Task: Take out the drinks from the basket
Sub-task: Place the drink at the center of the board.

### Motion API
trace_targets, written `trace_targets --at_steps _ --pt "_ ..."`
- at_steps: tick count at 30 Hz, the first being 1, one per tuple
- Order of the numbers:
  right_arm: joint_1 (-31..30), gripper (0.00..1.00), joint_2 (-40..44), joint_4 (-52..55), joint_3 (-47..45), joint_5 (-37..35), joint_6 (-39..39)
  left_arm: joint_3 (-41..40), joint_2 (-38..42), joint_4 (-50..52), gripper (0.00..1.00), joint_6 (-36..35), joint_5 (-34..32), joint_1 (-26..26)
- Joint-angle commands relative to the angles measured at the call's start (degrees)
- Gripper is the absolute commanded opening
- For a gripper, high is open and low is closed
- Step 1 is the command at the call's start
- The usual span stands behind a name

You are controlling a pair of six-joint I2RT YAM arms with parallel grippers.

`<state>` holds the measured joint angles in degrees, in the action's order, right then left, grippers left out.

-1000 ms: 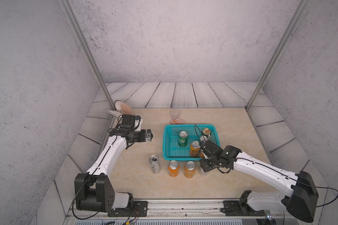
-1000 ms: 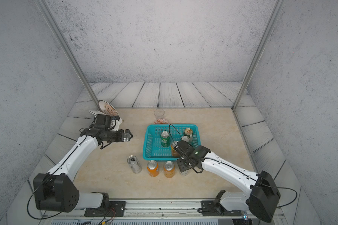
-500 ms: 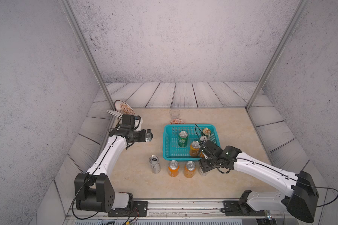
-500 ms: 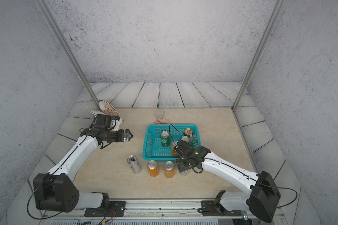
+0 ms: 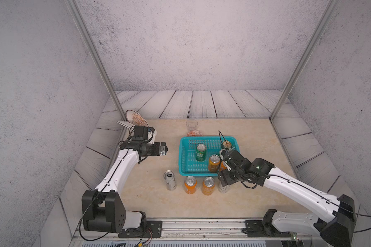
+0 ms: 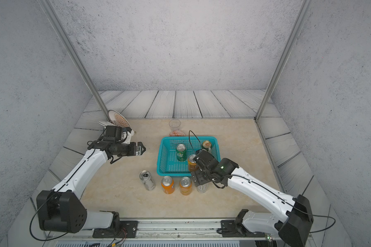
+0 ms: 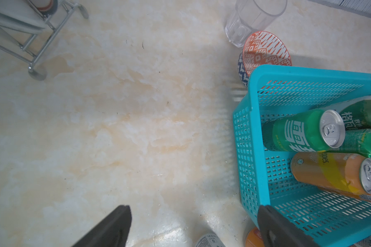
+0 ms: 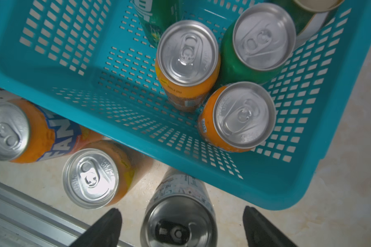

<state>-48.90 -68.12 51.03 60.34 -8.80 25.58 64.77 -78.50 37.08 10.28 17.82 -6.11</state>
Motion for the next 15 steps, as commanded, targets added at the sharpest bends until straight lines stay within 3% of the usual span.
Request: trace_targets --at_steps 1,15 --pt "-0.1 0.99 1.4 1.4 2.6 -2.1 -2.6 1.2 -0.4 0.7 0.99 -1.0 0.5 0.7" --pt "1.0 0.99 -12.3 -1.4 17.4 -2.2 -12.0 1.1 -0.7 0.9 0.99 -1.2 0.4 0.7"
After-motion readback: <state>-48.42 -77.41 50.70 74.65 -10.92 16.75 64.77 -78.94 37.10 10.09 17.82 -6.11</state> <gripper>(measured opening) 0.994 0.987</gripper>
